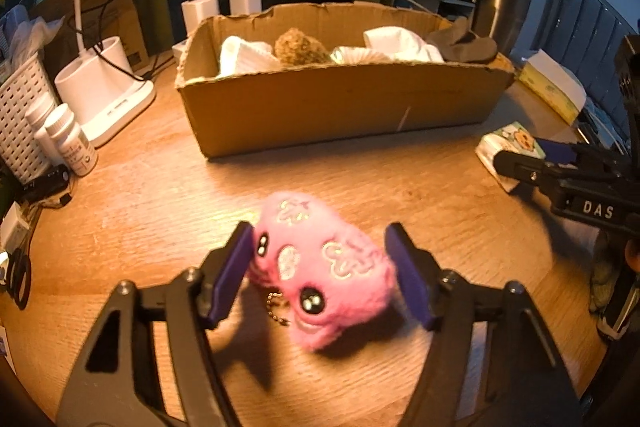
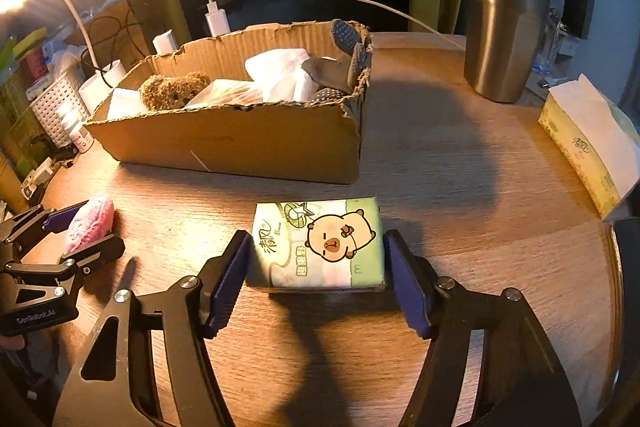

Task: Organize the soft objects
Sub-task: 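Grasp the pink plush toy with the left tool while the right tool grasps the green tissue pack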

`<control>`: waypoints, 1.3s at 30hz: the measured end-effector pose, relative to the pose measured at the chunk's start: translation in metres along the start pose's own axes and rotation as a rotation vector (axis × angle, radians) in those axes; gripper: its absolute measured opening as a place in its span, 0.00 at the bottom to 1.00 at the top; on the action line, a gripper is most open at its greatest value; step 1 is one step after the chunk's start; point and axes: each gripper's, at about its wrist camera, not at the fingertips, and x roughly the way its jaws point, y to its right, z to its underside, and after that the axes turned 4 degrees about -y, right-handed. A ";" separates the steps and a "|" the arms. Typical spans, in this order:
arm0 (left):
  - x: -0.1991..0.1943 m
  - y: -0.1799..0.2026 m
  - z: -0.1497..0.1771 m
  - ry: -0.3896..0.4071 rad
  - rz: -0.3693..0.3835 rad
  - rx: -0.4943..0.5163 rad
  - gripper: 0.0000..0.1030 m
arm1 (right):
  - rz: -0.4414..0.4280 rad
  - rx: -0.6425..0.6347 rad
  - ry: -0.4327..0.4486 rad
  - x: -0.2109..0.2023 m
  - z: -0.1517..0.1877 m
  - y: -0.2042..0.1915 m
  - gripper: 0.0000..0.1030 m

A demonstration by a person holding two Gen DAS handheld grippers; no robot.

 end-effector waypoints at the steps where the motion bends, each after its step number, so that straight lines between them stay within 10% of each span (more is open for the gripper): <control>1: -0.001 0.001 0.001 0.001 0.000 0.009 0.56 | -0.002 -0.003 -0.001 0.000 0.000 -0.001 0.68; 28: -0.048 0.009 0.019 0.093 0.073 0.043 0.51 | 0.003 -0.074 0.081 -0.053 0.008 -0.033 0.67; 39: -0.023 0.014 0.016 0.007 0.054 0.039 0.69 | 0.010 -0.071 0.101 -0.066 0.012 -0.034 0.67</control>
